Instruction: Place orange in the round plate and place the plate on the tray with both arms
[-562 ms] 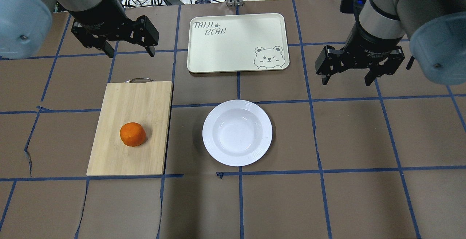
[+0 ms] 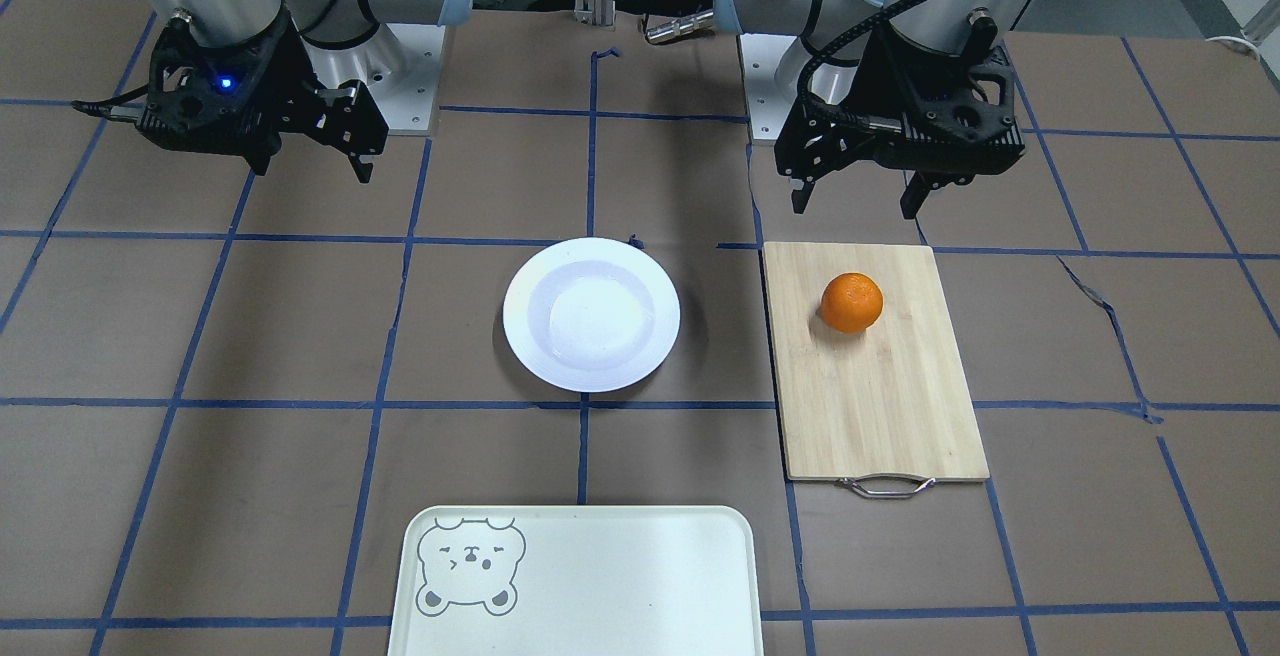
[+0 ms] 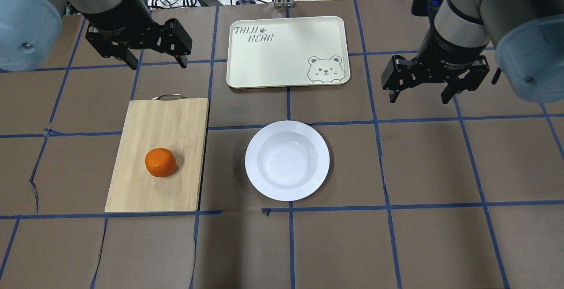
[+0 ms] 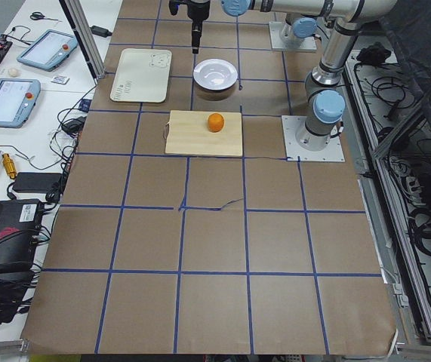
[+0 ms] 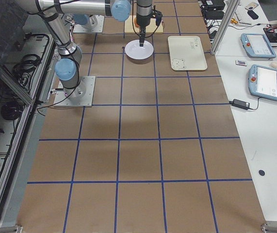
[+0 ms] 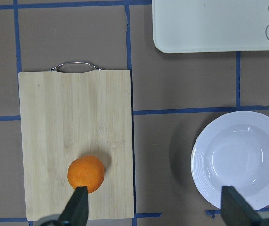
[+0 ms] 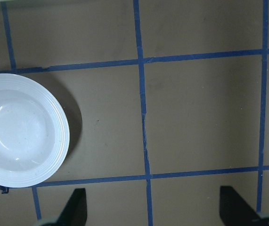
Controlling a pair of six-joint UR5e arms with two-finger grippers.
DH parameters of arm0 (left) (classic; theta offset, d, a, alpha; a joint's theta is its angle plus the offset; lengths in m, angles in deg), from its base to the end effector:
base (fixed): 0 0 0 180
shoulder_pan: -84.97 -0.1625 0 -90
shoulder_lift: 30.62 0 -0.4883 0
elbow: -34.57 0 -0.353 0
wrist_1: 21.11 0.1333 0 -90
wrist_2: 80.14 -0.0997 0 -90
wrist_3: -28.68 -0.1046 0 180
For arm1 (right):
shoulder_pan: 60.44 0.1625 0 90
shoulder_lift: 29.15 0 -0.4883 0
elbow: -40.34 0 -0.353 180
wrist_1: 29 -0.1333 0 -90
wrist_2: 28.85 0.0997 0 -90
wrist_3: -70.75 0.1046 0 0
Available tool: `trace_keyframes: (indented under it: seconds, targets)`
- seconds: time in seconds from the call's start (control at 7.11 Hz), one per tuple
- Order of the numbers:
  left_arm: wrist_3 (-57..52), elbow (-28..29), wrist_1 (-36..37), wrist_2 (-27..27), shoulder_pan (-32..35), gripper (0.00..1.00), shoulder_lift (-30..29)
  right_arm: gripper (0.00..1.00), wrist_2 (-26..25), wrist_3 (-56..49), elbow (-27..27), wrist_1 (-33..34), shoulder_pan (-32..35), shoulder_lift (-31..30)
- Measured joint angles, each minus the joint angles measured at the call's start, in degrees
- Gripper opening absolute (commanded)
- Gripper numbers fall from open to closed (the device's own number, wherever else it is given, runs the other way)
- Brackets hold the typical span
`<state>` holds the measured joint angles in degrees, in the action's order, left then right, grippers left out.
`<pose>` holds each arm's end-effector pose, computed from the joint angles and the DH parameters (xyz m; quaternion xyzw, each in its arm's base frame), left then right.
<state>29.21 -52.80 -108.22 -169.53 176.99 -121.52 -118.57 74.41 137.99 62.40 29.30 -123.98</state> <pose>-0.1508 -0.4633 0.5652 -0.0132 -0.9991 0.0402 0.0062 0.1320 -0.4091 0.5247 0.0342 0.9993 0.0125 0.0021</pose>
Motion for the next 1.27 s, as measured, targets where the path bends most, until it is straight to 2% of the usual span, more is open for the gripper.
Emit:
trace_keyframes:
  seconds: [1.27]
  targets:
    - [0.0, -0.84, -0.13, 0.0, -0.1, 1.0, 0.81, 1.0, -0.14, -0.04, 0.02, -0.02, -0.08, 0.02]
